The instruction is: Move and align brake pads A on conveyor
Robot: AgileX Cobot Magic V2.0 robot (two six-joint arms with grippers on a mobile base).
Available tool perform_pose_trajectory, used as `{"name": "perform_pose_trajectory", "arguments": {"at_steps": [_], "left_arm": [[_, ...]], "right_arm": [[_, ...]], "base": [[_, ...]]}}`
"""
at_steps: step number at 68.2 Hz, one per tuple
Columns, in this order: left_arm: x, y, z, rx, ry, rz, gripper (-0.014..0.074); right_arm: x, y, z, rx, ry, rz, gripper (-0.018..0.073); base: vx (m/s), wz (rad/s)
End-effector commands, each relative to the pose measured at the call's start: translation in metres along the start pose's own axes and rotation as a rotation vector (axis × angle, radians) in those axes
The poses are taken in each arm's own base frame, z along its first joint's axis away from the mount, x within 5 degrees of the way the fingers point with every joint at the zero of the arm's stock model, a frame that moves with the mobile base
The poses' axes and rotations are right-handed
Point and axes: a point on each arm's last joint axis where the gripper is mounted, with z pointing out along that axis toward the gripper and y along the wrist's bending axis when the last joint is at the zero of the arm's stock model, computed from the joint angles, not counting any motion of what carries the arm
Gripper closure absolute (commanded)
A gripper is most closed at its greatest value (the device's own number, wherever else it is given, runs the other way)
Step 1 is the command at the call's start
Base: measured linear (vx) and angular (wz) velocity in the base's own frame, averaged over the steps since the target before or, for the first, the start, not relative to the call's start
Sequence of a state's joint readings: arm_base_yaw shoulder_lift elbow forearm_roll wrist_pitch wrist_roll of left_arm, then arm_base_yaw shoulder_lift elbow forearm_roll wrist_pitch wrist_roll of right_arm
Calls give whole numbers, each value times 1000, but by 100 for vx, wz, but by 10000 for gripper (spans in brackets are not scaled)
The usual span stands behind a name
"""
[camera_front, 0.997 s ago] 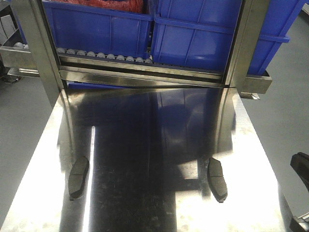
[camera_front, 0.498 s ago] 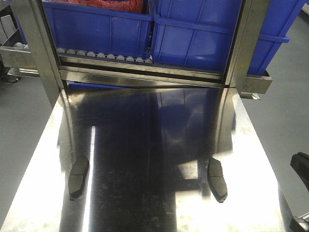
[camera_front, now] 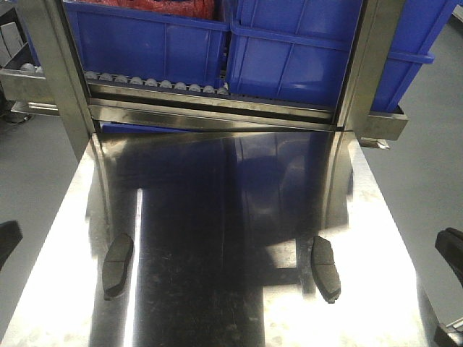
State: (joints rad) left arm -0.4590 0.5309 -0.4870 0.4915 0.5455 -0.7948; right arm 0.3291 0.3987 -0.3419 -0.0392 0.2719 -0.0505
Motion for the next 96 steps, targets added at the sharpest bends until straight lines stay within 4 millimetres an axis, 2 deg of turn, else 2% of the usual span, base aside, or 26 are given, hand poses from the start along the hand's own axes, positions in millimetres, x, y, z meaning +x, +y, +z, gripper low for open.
{"name": "perform_pose_trajectory", "arguments": {"at_steps": [1,16,24,35,56,72,84,96], "left_arm": [[-24,-11,13,-14,4,7,-80],[-38,-33,64,-56,150,20,-55],[-37,-38,96,-74,215,1,-40],[-35,-35,134,-122,292,-49,-9],[-29,-50,188,-110,495,41,63],[-8,-49,215,-139,625,72,63],[10,-44,227,-169,711,96,63],[16,-45,232,-157,731,86,78]], "right_arm": [[-16,-1,-2,10,-99,-19,566],[-16,-1,-2,10,-99,-19,566],[-16,-1,-2,10,-99,-19,566],[-16,-1,-2,10,-99,-19,566],[-16,-1,-2,10,-99,-19,566],[-16,-1,-2,10,-99,-19,566],[-16,-1,-2,10,-99,-19,566],[-16,-1,-2,10,-99,-19,566]], "base": [[0,0],[0,0],[0,0],[0,0],[0,0],[0,0],[0,0],[0,0]]}}
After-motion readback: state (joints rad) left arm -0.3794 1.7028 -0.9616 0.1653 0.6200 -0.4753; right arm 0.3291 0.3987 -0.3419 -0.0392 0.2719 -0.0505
